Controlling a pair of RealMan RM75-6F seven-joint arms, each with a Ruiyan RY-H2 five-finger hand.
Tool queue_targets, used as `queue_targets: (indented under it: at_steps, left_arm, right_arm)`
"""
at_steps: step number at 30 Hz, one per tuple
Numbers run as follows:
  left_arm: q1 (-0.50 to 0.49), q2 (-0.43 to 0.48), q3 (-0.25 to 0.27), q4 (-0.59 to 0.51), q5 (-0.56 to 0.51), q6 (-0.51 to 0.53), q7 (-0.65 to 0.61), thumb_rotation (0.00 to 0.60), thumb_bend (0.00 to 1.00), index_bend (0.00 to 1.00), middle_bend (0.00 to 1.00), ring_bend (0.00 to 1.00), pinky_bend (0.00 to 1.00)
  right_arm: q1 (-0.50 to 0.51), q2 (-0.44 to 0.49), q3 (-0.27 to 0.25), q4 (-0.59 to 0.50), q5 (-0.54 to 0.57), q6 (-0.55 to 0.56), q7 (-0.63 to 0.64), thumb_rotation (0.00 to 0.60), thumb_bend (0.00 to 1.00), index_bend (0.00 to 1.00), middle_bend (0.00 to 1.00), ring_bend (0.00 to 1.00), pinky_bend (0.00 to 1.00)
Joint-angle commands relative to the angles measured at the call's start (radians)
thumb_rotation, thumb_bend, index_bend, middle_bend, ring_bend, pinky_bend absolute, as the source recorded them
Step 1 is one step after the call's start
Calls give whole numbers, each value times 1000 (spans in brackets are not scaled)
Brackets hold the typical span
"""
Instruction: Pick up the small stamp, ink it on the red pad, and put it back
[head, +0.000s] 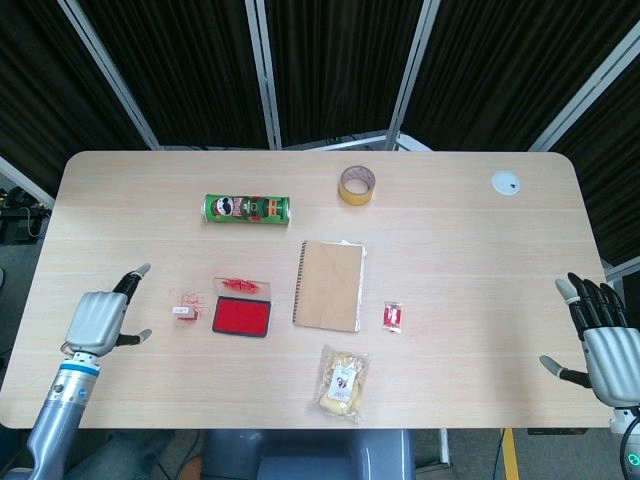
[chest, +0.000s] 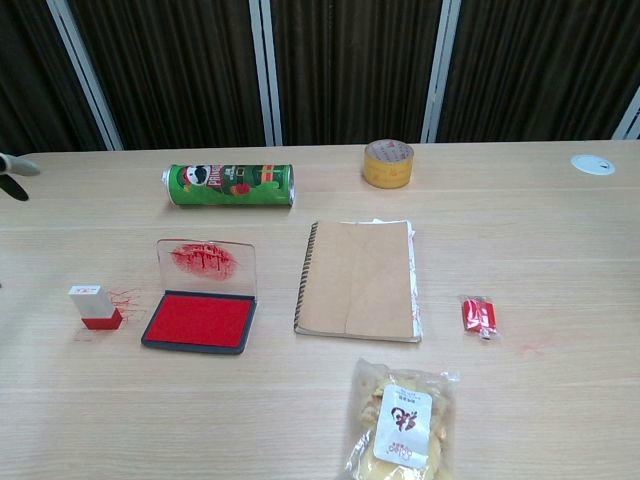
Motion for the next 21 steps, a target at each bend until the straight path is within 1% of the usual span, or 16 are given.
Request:
queue_targets:
  at_steps: [1,6,9,12,15,18,21]
  left_arm:
    - [-46,-61,-20,58,-67,-56,27,600,74,182,228,913,971]
    - [-70,-117,-14,133,-98,-88,12,600,102,249,319,913,971]
    - [-80,-148,-9,175,-106,-92,15,600,116,271,343,913,971]
    - [-88,-172,-7,209,-112,-93,14,600,139,315,373,913,971]
    - [-96,-191,-4,243,-100,-96,-6,600,163,339,379,913,971]
    - [-104,-212,5,288,-76,-104,-45,600,223,351,382,913,970]
    - [-110,-224,13,319,-57,-109,-68,600,257,356,385,910,968]
  right_arm:
    - [3,-2,3,5,10,-6,6,600,0,0,0,0,0]
    - [5,-3,6,9,22,-15,14,600,0,0,0,0,0]
    - [7,-3,6,11,26,-20,14,600,0,0,0,0,0]
    - [8,-4,6,13,28,-22,14,600,0,0,0,0,0]
    - [9,-5,7,14,29,-24,14,600,0,0,0,0,0]
    - [9,-5,9,14,33,-24,16,600,0,0,0,0,0]
    - [10,-4,10,15,36,-26,18,600,0,0,0,0,0]
